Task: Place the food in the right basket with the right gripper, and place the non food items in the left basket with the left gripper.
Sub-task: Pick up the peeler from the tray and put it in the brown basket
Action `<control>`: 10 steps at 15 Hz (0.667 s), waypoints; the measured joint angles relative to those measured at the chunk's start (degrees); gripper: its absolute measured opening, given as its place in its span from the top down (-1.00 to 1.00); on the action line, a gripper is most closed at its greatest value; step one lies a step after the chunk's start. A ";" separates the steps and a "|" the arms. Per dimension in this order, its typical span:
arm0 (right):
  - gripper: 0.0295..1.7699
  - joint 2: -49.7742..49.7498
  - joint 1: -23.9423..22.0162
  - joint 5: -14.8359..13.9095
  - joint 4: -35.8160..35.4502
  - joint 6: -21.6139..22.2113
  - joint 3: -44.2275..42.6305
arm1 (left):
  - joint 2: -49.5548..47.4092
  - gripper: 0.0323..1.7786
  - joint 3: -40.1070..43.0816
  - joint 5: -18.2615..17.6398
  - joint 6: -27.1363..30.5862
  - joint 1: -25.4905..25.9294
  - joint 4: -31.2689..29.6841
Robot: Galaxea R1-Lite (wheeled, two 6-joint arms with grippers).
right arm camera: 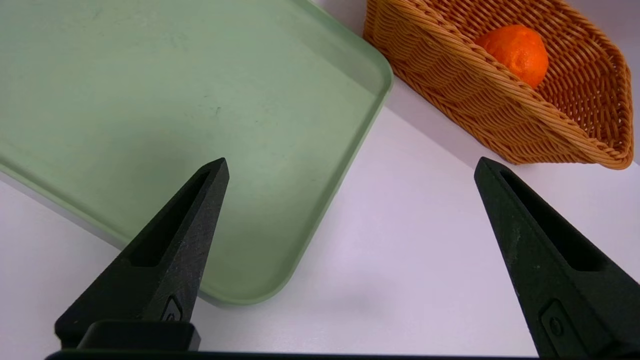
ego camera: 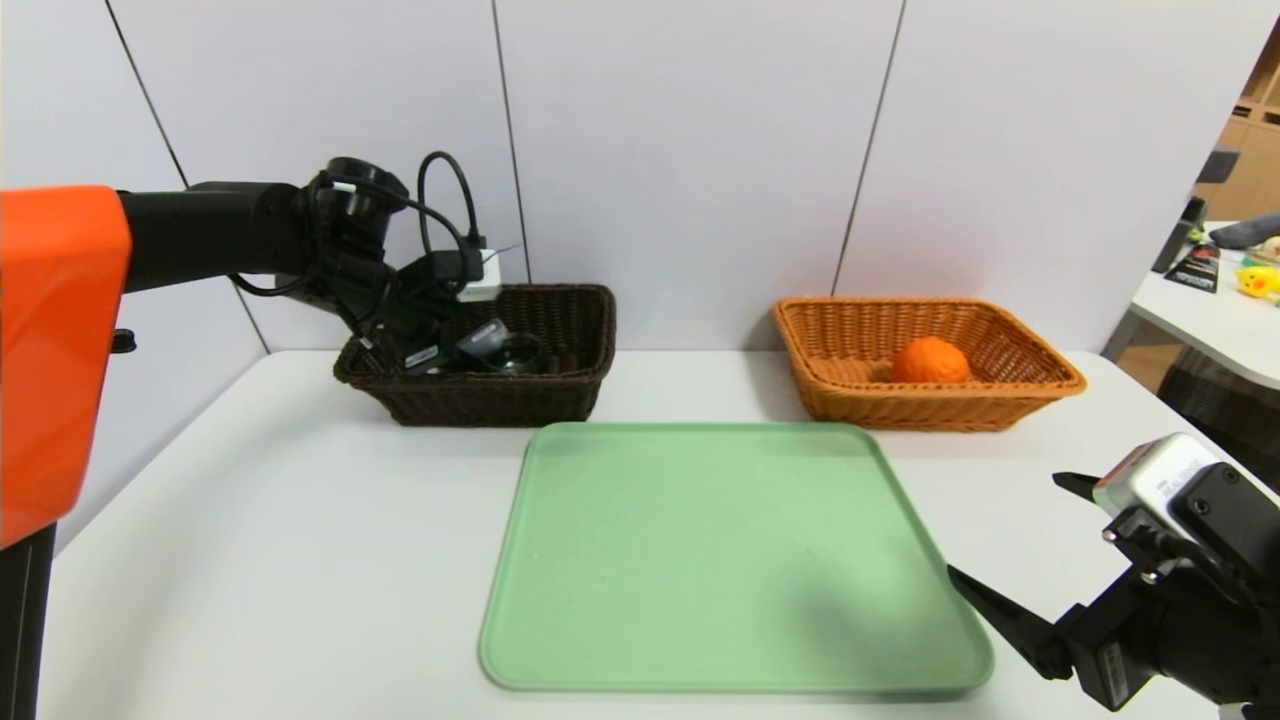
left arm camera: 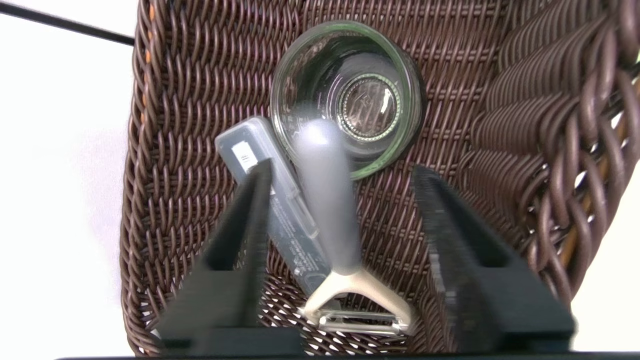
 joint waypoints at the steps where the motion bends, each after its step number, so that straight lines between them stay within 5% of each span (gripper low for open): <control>1: -0.91 0.09 0.09 0.00 0.02 0.00 0.00 | -0.37 -0.26 0.00 -0.09 0.00 0.09 0.04; 10: -0.91 1.02 0.15 -0.07 -0.09 0.20 0.05 | -10.12 -0.71 0.37 -5.23 -3.47 0.16 9.33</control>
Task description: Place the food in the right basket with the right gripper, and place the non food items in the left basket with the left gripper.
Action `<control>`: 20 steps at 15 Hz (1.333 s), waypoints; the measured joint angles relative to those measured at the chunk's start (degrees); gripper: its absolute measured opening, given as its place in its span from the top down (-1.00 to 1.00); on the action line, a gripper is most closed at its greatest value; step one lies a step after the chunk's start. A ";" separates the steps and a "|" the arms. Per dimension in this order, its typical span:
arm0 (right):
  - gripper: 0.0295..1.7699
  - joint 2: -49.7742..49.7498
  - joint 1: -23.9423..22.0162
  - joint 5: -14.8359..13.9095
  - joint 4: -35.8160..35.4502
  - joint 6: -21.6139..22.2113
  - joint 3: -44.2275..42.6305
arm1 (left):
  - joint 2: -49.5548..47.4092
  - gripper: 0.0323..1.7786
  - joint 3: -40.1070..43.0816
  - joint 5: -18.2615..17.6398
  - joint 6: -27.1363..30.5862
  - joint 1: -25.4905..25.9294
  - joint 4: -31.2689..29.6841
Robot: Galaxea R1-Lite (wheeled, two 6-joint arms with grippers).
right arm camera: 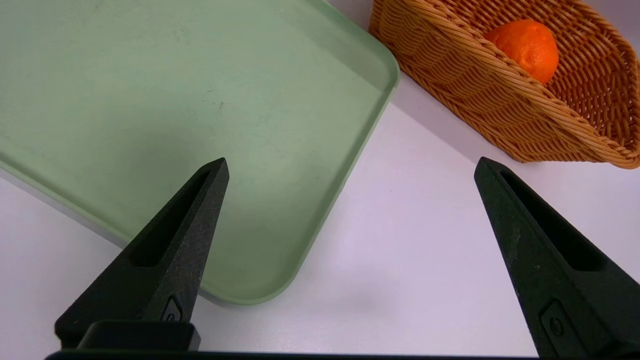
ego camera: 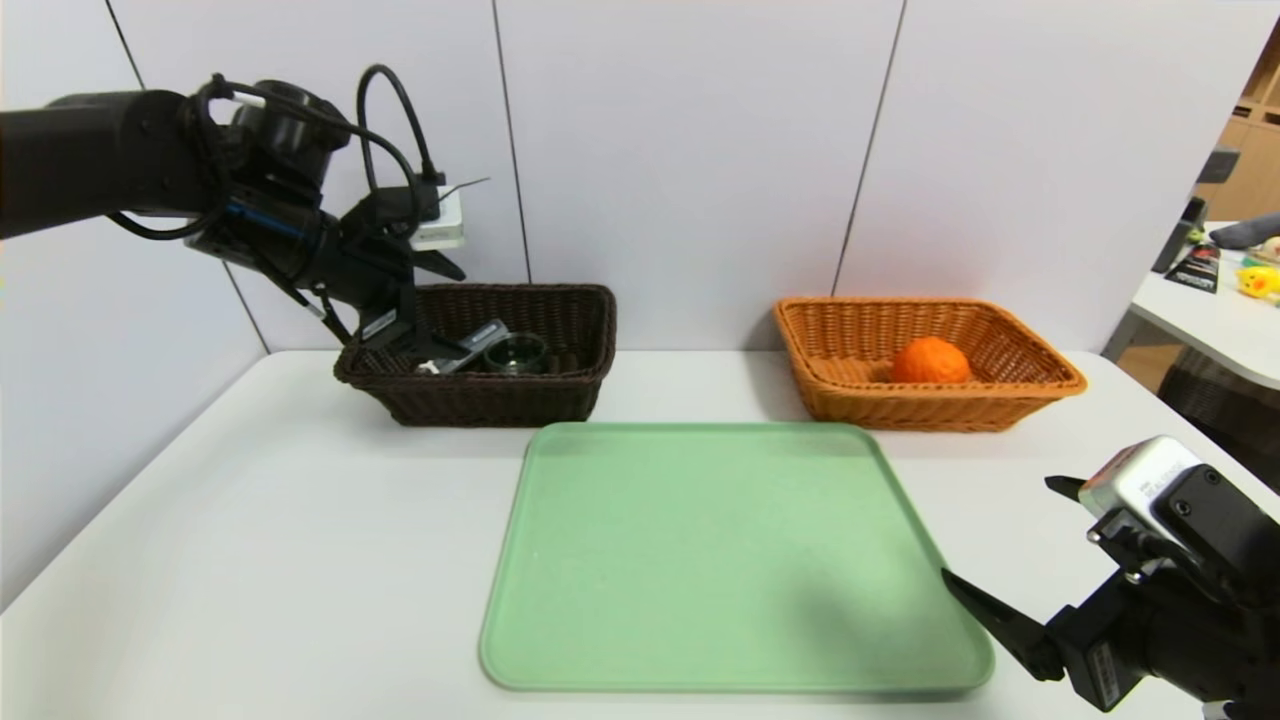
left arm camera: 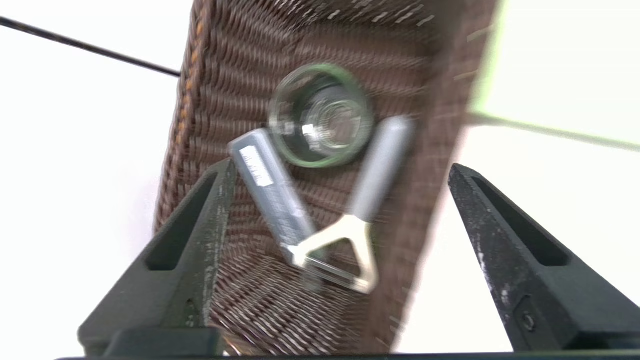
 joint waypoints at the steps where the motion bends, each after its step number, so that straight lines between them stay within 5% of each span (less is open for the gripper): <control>1: -0.91 0.00 0.00 0.00 0.00 -0.09 0.00 | -1.77 -0.73 0.22 -0.44 -0.57 -0.02 1.76; 6: -0.91 0.49 0.00 0.00 -0.02 0.10 -0.50 | -10.47 -0.82 2.76 -1.41 -1.87 -0.21 7.57; 20: -0.91 1.07 -0.52 0.05 0.00 0.40 -0.99 | -34.87 -0.90 25.14 -1.18 -8.79 3.49 7.02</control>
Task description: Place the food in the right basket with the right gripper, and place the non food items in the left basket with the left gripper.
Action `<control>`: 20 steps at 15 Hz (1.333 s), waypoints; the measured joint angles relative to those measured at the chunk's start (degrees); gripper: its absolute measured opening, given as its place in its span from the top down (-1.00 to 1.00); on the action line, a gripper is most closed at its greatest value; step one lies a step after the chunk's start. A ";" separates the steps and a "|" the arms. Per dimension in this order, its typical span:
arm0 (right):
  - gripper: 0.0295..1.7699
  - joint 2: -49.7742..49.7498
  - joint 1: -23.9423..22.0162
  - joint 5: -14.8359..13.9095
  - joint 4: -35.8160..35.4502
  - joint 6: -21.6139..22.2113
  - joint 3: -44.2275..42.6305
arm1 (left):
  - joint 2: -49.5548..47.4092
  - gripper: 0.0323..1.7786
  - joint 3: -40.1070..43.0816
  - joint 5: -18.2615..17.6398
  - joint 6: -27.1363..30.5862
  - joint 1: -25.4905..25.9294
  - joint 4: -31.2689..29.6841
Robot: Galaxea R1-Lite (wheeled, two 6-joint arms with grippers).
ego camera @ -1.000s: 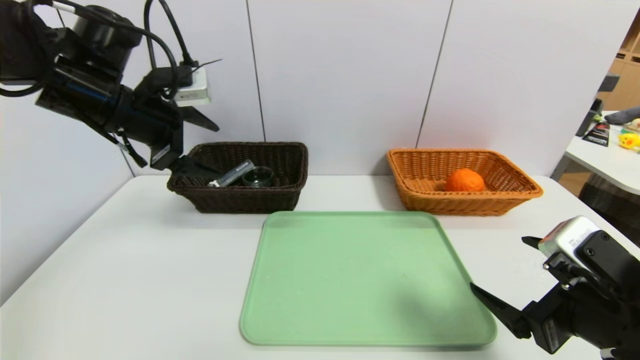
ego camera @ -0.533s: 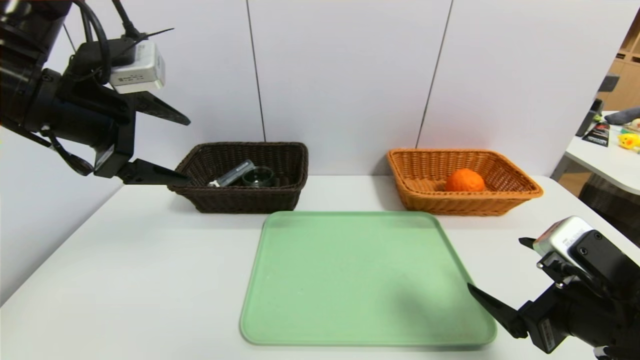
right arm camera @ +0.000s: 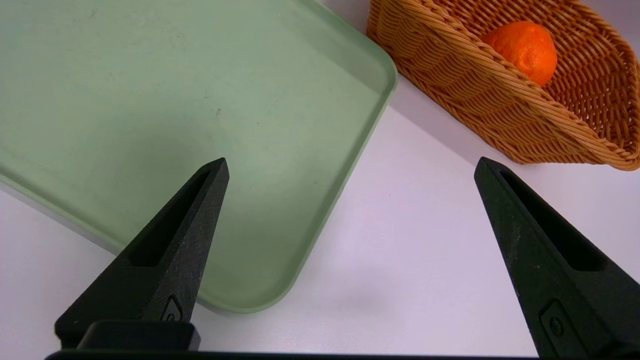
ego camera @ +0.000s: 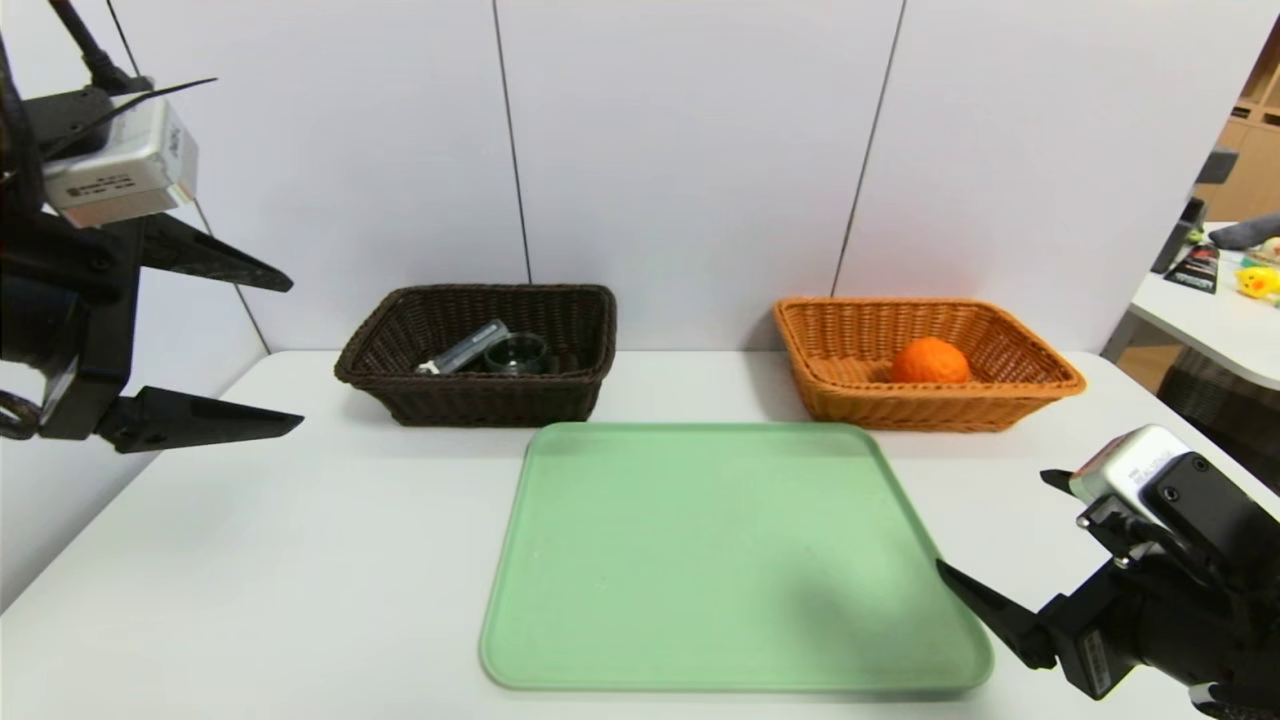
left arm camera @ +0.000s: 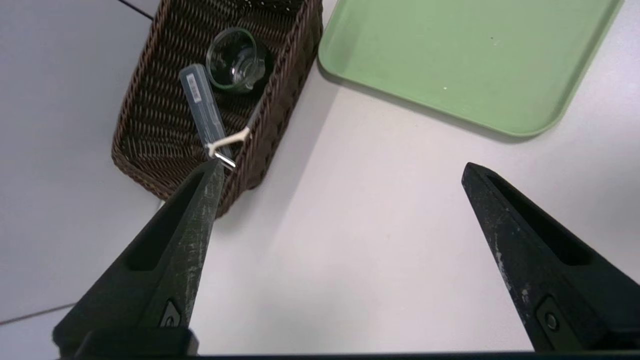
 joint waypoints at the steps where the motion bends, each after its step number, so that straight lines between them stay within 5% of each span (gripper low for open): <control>1: -0.91 0.00 -0.01 0.02 0.01 -0.02 0.00 | -1.66 -0.90 1.73 0.05 -0.93 0.30 0.00; 7: -0.91 -0.46 0.00 -0.11 0.00 0.15 -0.04 | -12.81 -0.90 14.06 0.84 -12.01 0.79 -5.49; 20: -0.91 -4.79 -2.23 -1.84 0.41 -0.13 1.32 | -31.07 -0.90 41.16 18.35 -40.22 0.79 -25.47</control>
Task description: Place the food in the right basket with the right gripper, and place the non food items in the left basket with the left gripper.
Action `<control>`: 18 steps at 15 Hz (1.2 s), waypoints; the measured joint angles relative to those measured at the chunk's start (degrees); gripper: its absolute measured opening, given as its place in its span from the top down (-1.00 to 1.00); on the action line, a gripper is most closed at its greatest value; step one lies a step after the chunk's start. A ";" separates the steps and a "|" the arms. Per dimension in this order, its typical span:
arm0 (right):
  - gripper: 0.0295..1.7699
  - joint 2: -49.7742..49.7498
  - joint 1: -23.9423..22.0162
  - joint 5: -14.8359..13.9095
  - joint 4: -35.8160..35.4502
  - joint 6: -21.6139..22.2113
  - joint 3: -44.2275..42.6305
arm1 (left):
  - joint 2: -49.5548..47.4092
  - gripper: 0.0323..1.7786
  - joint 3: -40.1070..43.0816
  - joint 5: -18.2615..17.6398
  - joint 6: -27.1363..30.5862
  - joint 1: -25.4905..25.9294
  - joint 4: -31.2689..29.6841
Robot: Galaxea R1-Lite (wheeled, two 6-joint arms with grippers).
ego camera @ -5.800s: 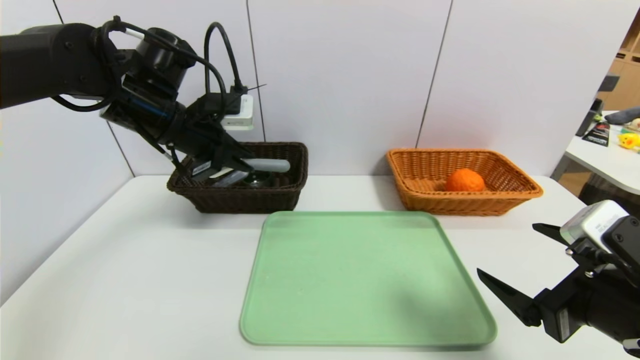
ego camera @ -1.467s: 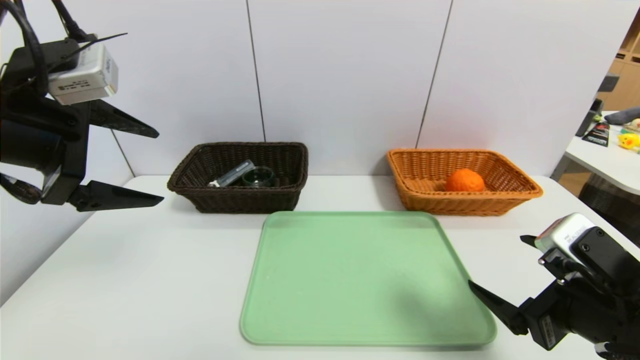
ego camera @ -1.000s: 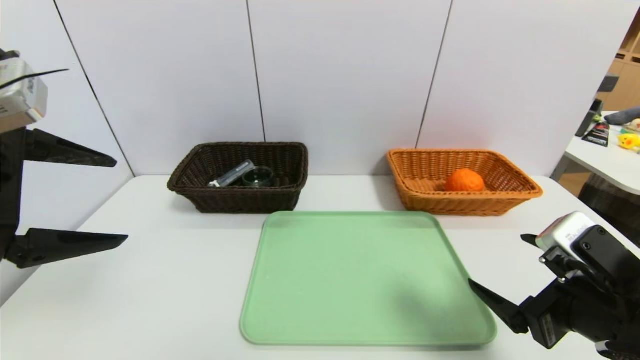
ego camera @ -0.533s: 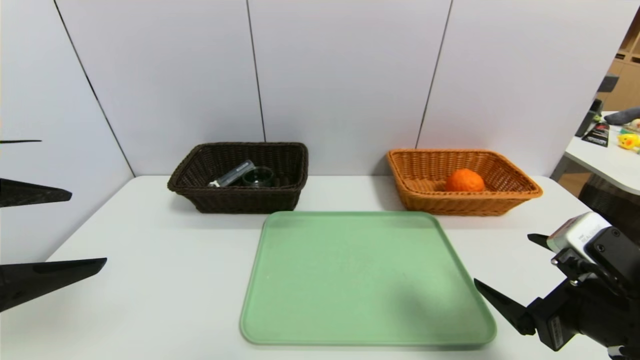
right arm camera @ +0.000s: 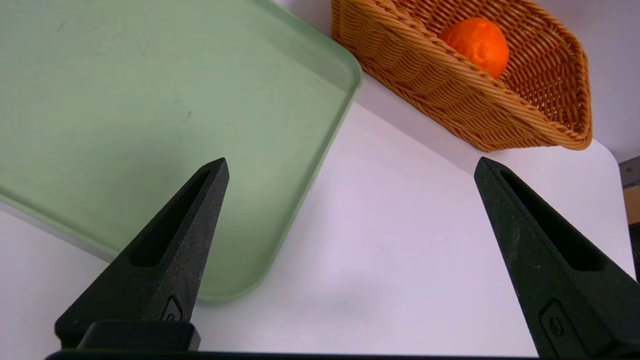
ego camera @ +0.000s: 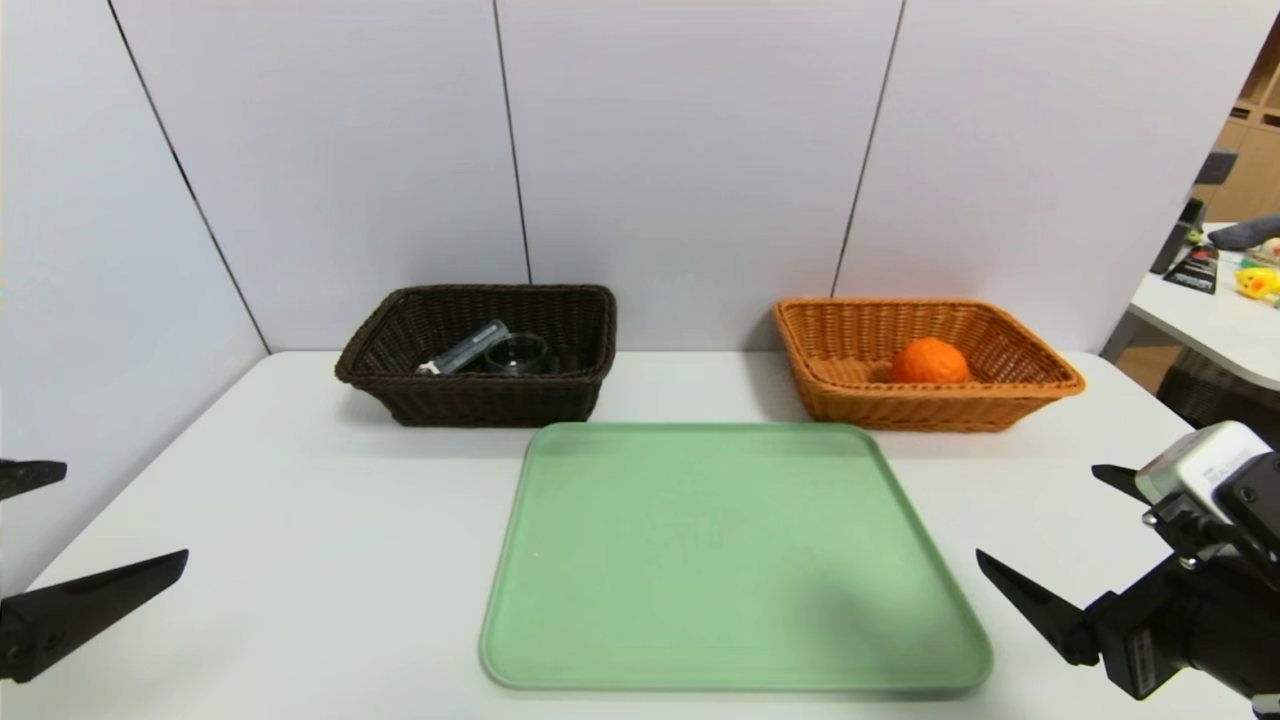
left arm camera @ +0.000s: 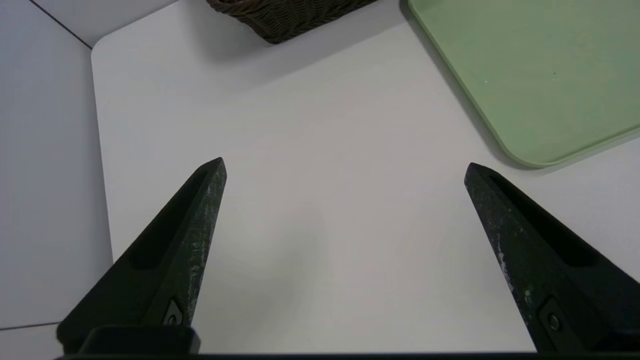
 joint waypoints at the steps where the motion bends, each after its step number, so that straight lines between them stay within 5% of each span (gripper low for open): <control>1: -0.91 -0.52 -0.80 -0.04 0.06 -0.09 0.02 | -1.37 -0.90 1.73 0.87 -1.27 0.02 -0.39; 6: -0.91 -2.51 -5.69 -1.00 -0.07 -0.41 0.09 | -6.56 -0.90 7.19 4.35 -7.94 0.09 -1.96; 18: -0.91 -9.79 -18.26 -1.57 0.41 -4.00 -1.38 | -11.81 -0.90 12.42 4.28 -8.37 2.94 -6.97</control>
